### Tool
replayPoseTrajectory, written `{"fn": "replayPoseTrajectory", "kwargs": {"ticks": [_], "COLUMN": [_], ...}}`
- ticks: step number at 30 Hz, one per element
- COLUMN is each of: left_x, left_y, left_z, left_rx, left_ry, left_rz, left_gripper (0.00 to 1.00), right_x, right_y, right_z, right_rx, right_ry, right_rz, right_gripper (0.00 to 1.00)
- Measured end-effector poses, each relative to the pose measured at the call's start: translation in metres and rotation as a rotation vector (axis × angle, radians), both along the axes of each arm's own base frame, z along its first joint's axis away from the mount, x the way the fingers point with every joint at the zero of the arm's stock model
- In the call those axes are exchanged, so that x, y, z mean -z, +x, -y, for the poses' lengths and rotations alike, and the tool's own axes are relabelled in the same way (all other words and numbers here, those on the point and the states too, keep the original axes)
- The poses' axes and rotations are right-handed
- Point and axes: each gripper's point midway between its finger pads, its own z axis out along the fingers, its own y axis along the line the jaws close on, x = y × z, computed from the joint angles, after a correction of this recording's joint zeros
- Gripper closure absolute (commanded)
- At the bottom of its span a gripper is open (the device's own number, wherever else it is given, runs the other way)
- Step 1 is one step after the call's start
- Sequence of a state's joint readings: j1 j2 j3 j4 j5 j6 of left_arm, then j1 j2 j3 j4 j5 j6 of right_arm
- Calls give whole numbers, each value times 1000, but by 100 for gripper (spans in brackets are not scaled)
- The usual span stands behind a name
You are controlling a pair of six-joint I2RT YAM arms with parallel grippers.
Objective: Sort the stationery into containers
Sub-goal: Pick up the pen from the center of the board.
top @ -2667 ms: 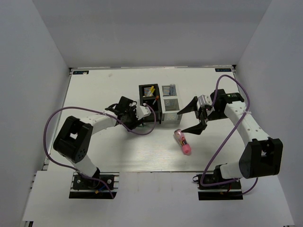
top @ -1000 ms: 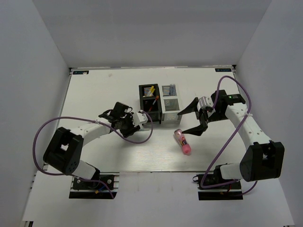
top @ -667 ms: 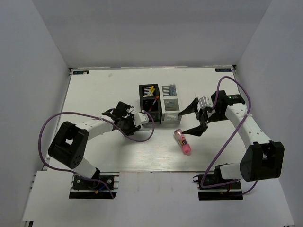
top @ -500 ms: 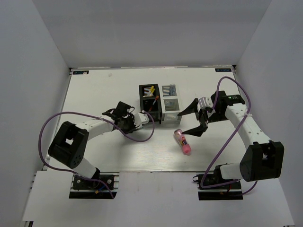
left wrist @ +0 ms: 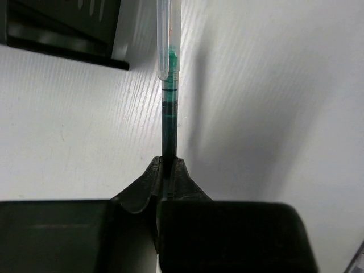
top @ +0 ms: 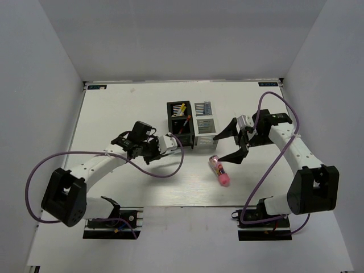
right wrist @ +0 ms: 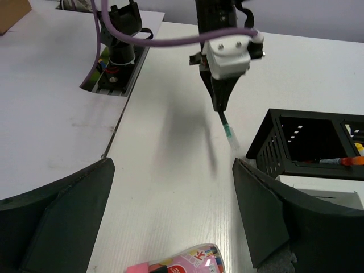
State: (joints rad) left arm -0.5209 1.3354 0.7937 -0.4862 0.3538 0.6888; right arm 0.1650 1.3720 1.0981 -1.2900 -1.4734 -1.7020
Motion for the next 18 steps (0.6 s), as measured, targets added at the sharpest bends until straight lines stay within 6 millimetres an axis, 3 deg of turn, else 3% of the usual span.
{"fn": "replayPoseTrajectory", "kwargs": {"ticks": [3, 5, 9, 10, 11, 15, 18], "left_x": [-11, -15, -25, -29, -34, -61, -93], "left_y": [-8, -15, -27, -29, -30, -29, -16], "left_z": [6, 11, 22, 25, 29, 47, 63], "left_rx": [35, 65, 131, 148, 162, 203, 197], "left_ry": [-45, -75, -138, -158, -178, -294, -408], "left_rz": [3, -12, -44, -49, -49, -2, 81], "left_gripper": [100, 100, 100, 100, 100, 100, 100], "right_x": [3, 2, 1, 1, 1, -1, -1], "right_y": [2, 1, 1, 1, 1, 1, 1], "right_z": [0, 0, 0, 0, 0, 0, 0], "right_rx": [0, 0, 0, 1, 1, 0, 1], "right_ry": [-3, -2, -1, -2, -2, -2, -2], "right_rz": [-13, -14, -20, -25, -26, -30, -29], "right_gripper": [16, 26, 69, 91, 100, 100, 100]}}
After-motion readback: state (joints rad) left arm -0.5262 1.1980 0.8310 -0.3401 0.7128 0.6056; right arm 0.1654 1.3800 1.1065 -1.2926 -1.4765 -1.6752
